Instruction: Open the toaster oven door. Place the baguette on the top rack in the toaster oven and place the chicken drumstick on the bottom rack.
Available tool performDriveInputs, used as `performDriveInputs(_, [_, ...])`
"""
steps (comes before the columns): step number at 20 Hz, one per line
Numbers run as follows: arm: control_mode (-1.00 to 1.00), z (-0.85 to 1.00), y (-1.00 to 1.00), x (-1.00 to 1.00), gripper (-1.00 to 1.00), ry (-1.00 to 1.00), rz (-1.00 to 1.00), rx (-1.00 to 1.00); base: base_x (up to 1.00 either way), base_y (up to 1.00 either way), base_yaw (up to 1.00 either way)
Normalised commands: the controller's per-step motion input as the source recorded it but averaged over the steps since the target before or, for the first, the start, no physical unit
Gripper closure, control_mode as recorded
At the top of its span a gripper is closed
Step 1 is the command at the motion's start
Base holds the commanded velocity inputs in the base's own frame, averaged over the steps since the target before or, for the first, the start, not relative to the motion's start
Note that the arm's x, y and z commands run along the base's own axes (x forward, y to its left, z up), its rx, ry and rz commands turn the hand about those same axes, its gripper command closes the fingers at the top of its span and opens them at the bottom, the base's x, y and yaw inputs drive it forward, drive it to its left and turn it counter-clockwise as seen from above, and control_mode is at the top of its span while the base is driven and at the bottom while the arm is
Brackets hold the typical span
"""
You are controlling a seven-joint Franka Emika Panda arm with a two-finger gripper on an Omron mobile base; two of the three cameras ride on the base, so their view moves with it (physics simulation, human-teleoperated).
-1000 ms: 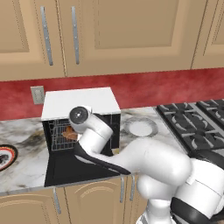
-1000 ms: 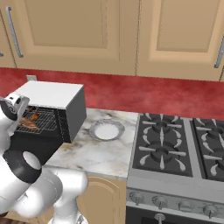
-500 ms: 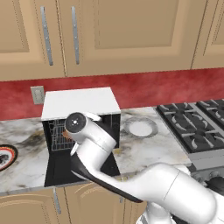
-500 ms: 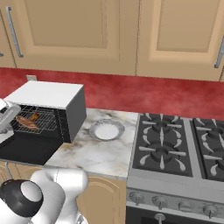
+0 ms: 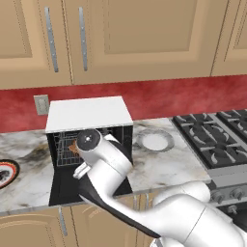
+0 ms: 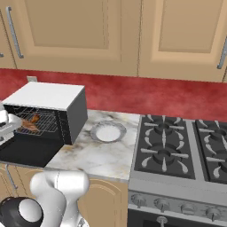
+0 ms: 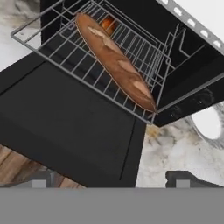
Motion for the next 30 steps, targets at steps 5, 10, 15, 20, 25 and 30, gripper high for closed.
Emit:
performDriveInputs(5, [-1.00, -0.67, -0.05, 0.09, -1.00, 0.00, -0.24, 0.28, 0.00, 0.00, 0.00])
performDriveInputs(10, [-1.00, -0.57, 0.00, 0.39, -1.00, 0.00, -0.24, 0.27, 0.00, 0.00, 0.00])
performDriveInputs(15, [-1.00, -0.43, 0.00, 0.45, -1.00, 0.00, -0.28, 0.27, 0.00, 0.00, 0.00])
performDriveInputs(20, [-1.00, -0.24, 0.02, 0.53, -1.00, 0.00, -0.27, 0.25, 0.00, 0.00, 0.00])
performDriveInputs(25, [-1.00, -0.05, 0.06, 0.56, -1.00, 0.02, -0.21, 0.19, 0.00, 0.00, 0.00])
performDriveInputs(30, [-1.00, 0.00, 0.06, 0.46, -1.00, 0.05, -0.17, 0.13, 0.00, 0.00, 0.00])
